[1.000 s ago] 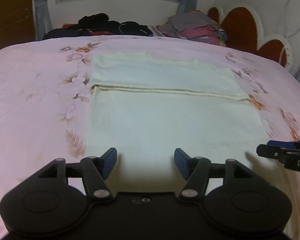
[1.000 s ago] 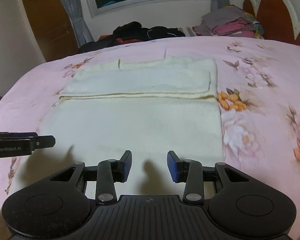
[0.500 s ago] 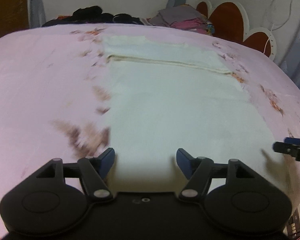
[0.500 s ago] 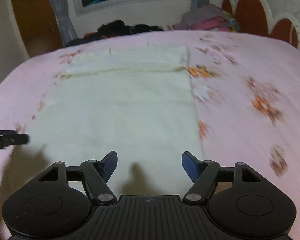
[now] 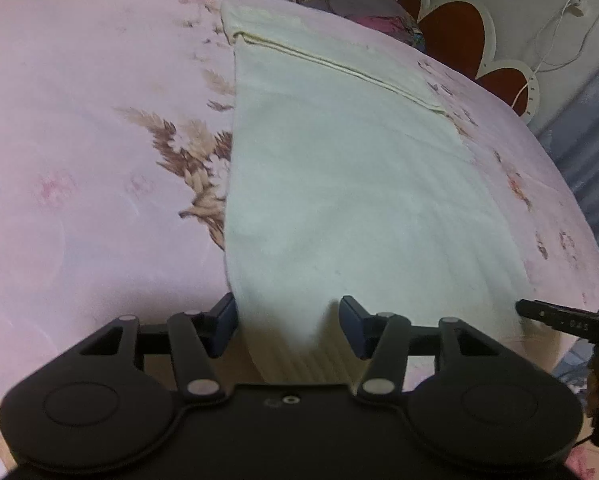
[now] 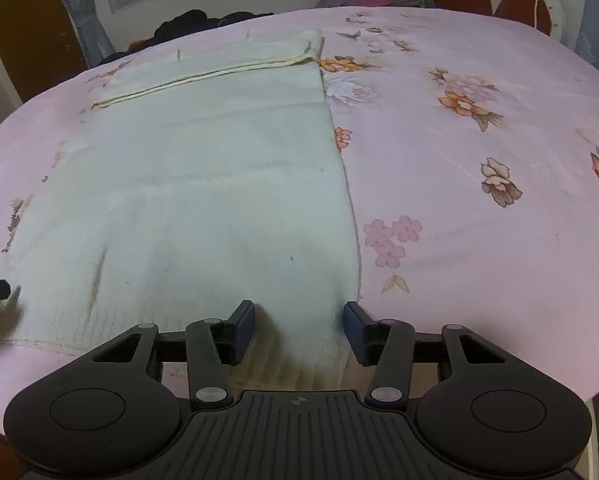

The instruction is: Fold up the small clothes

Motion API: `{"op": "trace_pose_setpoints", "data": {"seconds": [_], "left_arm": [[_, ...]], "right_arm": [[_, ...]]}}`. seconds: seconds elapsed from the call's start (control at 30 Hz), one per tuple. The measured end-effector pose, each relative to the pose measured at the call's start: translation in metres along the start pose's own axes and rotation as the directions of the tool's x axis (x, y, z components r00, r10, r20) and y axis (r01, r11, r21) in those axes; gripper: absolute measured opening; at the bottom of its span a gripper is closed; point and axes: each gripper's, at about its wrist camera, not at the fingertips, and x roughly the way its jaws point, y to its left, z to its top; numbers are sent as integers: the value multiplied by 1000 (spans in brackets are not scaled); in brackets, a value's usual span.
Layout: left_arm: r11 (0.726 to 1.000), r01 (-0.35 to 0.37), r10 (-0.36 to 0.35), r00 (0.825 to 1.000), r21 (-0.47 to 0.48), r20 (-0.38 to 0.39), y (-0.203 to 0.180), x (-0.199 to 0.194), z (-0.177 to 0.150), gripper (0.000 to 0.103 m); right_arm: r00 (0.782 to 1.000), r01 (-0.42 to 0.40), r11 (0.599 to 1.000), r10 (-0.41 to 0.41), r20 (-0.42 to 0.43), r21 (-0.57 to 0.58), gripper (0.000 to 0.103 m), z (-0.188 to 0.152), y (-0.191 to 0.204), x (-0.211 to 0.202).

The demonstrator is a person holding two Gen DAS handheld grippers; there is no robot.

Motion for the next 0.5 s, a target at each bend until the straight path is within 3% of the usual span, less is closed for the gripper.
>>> {"op": "trace_pose_setpoints", "data": {"seconds": [0.13,0.17,0.2,0.27,0.5], "left_arm": [[999,31,-31,999,-22,-28,3,4,1,39],[999,39,-40,999,-28,-31,5,5,1,24],[998,53,-55,998,-38,-41,6,8,3,13],[996,69,-71,997,-55,-44,9,11,5,12],[995,98,-99,995,-27,-3,1,7,26,7]], "right_arm": [[1000,2,1000,-1,-21,16,43,-2,0,0],[1000,-1,1000,1,-25,15,36,-2,0,-1],[999,-10,1000,10,-31,20,21,-1,-1,-1],[998,-34,999,36,-47,33,10,3,-3,0],[993,-110,992,113,-43,54,4,22,-11,-3]]}}
